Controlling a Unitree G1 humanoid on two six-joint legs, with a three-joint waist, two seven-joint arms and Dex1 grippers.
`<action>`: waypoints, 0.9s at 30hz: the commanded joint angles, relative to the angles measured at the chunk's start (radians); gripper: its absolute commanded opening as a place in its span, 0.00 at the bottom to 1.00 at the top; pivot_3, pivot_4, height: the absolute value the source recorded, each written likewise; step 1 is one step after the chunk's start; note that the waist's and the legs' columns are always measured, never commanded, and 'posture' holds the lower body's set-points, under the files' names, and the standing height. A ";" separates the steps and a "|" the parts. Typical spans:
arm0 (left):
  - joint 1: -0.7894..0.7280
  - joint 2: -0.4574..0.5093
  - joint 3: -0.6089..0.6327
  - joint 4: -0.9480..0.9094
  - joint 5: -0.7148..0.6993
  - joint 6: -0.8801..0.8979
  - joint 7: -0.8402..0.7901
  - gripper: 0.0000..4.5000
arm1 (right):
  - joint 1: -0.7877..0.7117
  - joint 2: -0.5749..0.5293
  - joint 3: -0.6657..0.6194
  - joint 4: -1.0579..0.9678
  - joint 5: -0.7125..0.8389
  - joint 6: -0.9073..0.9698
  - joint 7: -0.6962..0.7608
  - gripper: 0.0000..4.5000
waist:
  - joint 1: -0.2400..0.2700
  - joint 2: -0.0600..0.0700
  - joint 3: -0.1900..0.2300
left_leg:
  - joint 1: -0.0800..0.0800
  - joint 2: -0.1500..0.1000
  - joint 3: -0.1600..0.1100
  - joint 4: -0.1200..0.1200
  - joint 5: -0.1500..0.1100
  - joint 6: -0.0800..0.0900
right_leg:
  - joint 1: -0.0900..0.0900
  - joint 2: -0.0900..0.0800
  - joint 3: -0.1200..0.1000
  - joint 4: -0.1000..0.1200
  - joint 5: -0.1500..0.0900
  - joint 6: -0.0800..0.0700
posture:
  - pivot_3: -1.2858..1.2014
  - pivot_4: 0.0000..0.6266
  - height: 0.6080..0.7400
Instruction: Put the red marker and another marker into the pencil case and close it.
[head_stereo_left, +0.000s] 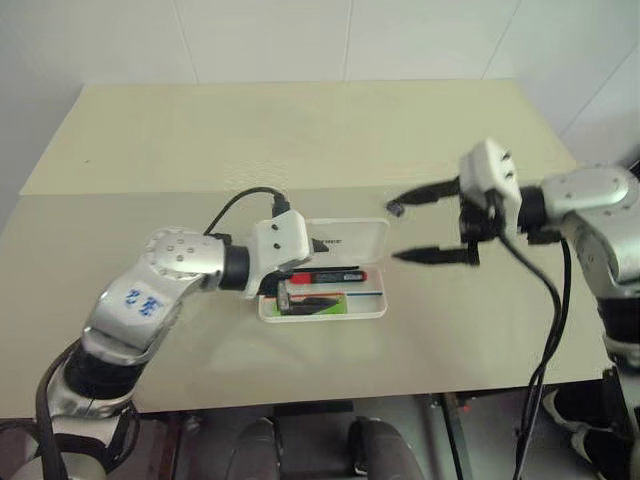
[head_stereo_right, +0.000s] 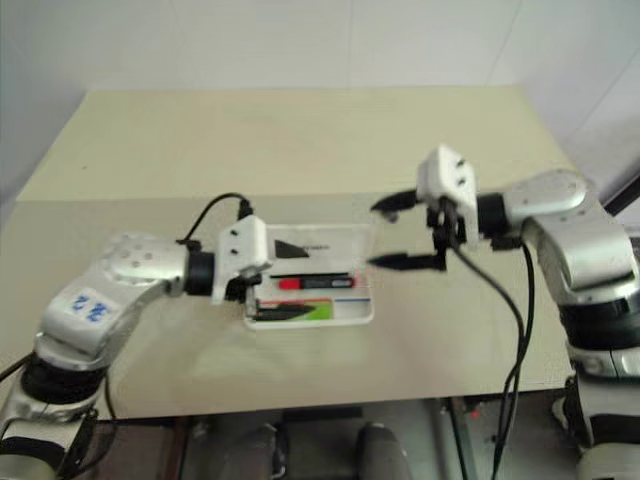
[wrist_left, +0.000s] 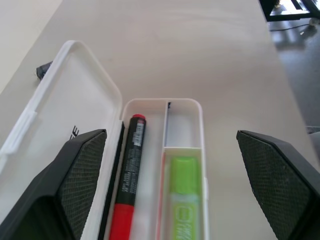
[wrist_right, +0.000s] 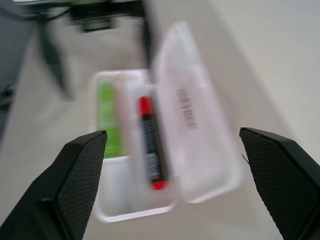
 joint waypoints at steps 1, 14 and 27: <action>-0.004 0.032 0.144 -0.129 -0.093 0.099 0.039 0.99 | -0.108 0.035 -0.035 0.206 -0.076 -0.076 -0.081 1.00 | 0.001 0.000 0.000 | 0.000 0.000 0.000 0.000 0.000 0.000 | 0.000 0.000 0.000 0.000 0.000 0.000 | 0.52 0.24 1.00; -0.182 0.035 0.280 0.030 -0.107 0.236 0.308 0.99 | -0.453 0.337 0.025 1.047 -0.429 -0.166 -0.601 1.00 | -0.008 0.000 0.000 | -0.002 0.000 0.001 -0.001 0.000 -0.001 | -0.001 -0.001 0.000 0.004 0.000 0.000 | 0.52 0.24 1.00; -0.130 0.051 0.287 -0.013 -0.161 0.264 0.340 0.99 | -0.443 0.410 -0.019 1.124 -0.446 -0.131 -0.621 1.00 | -0.030 0.000 0.000 | -0.001 0.000 0.001 -0.007 0.000 -0.002 | -0.003 0.000 0.001 0.004 0.000 0.000 | 0.52 0.24 1.00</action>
